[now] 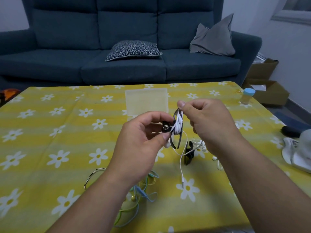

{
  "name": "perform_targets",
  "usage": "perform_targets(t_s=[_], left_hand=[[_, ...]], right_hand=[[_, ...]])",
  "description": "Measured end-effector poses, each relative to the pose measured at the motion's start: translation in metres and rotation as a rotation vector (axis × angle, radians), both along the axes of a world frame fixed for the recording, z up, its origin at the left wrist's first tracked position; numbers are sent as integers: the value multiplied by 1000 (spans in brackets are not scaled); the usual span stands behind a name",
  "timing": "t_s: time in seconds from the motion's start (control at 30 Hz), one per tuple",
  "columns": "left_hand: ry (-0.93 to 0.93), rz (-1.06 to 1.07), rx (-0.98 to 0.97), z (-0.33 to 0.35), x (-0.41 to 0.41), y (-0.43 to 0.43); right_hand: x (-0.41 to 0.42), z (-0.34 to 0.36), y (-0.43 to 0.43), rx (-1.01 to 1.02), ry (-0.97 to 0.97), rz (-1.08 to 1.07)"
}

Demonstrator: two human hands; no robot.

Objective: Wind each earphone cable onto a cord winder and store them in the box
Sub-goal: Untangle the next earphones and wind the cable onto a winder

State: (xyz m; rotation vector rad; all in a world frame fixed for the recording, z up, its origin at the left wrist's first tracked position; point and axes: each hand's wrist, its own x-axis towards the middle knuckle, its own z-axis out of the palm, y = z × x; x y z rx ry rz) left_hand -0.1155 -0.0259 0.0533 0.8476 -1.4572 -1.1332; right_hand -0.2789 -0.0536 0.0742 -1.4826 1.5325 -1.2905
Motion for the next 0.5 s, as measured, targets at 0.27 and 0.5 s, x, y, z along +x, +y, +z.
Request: perform_targets(t_s=[0.27, 0.5], left_hand=[[105, 103, 40, -1, 1, -3], [115, 597, 140, -16, 23, -28]], right_hand=[[15, -17, 3, 511, -360, 326], [30, -22, 15, 488, -146, 497]])
